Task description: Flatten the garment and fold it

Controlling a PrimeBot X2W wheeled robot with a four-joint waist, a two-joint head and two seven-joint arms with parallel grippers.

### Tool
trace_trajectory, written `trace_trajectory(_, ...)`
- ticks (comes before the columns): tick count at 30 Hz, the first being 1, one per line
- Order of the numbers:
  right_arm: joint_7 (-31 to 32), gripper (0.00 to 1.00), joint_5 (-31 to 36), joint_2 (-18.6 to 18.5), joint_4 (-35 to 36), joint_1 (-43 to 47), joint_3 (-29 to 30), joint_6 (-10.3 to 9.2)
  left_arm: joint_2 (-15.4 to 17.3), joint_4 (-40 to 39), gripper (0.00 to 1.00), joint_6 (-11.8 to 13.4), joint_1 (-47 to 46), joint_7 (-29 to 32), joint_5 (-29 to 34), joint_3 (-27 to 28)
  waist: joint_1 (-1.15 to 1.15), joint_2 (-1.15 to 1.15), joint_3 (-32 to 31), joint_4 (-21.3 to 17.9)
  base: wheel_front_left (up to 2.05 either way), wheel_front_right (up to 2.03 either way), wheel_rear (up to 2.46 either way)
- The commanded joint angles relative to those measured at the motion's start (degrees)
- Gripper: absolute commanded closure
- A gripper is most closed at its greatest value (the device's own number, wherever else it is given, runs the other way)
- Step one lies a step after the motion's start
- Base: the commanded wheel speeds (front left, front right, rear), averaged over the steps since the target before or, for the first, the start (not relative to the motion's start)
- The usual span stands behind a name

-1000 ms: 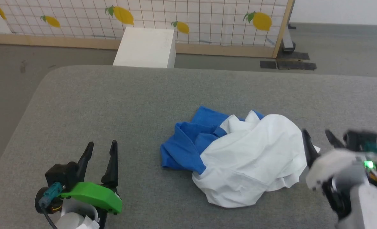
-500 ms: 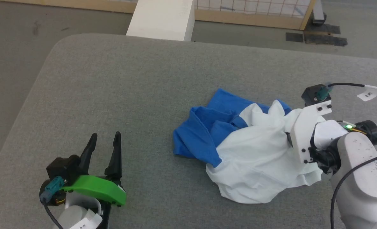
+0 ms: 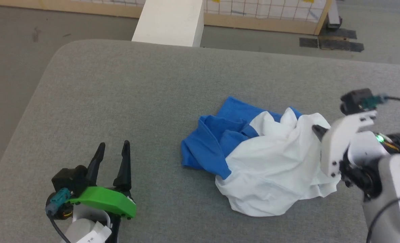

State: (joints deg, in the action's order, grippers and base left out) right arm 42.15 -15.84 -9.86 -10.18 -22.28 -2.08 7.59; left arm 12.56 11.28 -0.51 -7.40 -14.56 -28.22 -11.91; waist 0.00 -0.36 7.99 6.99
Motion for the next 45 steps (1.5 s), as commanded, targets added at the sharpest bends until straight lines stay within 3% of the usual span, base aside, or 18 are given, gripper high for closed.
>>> trace_trajectory(1, -1.0, 1.0, -0.6, 0.5, 2.6, 3.8, 0.9, -0.1, -0.4, 0.3, 0.0, -0.4, -0.1, -0.4, 0.7, 0.4, 0.0, 0.36, -1.8, -1.3, 0.0, 0.0, 0.0)
trace_trajectory(8, 2.3, 1.0, -2.6, 3.8, 15.3, 24.9, 2.3, -0.1, -1.3, 1.2, 0.0, -0.7, 2.4, -0.4, 1.0, 1.5, 0.0, 0.36, -4.6, -4.4, 0.0, 0.0, 0.0)
trace_trajectory(16, 9.6, 1.0, -3.7, 5.4, 14.4, 38.0, -1.5, -0.1, -2.3, 2.7, 0.0, -1.4, 3.1, -0.4, 0.8, 1.0, 0.0, 0.36, -6.3, -6.2, 0.0, 0.0, 0.0)
trace_trajectory(19, 8.4, 1.0, -3.0, 5.5, 15.0, 38.2, -1.3, -0.1, -2.5, 3.7, 0.0, -1.6, 3.2, -0.4, 0.6, 0.7, 0.0, 0.36, -6.9, -6.4, 0.0, 0.0, 0.0)
trace_trajectory(20, 7.0, 0.58, -3.2, 5.6, 15.5, 37.8, -0.7, -0.1, -2.5, 3.9, 0.0, -1.6, 3.3, -0.4, 0.5, 0.7, 0.0, 0.36, -7.1, -6.6, 0.0, 0.0, 0.0)
trace_trajectory(21, 5.8, 0.0, -3.7, 5.8, 15.9, 37.3, -0.2, -0.1, -2.5, 4.2, 0.0, -1.6, 3.4, -0.4, 0.4, 0.6, 0.0, 0.36, -7.5, -6.7, 0.0, 0.0, 0.0)
trace_trajectory(25, -1.4, 0.0, -8.0, 6.4, 19.8, 33.4, 2.4, -0.1, -2.5, 4.7, 0.0, -1.5, 3.6, 0.2, 0.0, 0.4, 0.0, 0.36, -8.3, -6.8, 0.0, 0.0, 0.0)
trace_trajectory(32, -16.6, 0.0, -6.7, 6.9, 20.0, 25.2, 11.4, -0.1, -4.2, 3.8, 0.0, -0.5, 1.3, 5.6, -3.0, 0.3, 0.0, 0.36, -8.8, -6.7, 0.0, 0.0, 0.0)
trace_trajectory(37, -19.3, 0.0, -5.2, 7.0, 17.0, 22.2, 14.2, -0.1, -5.7, 3.1, 0.0, -0.3, -3.9, 19.1, -5.3, -3.9, 0.0, 0.36, -8.3, -6.2, 0.0, 0.0, 0.0)
trace_trajectory(45, -19.8, 0.0, -5.9, 7.0, 14.1, 21.5, 13.9, -0.1, -5.9, 6.5, 0.0, 3.4, -13.1, 46.2, -4.0, -13.0, 0.0, 0.36, -5.1, -6.9, 0.0, 0.0, 0.0)
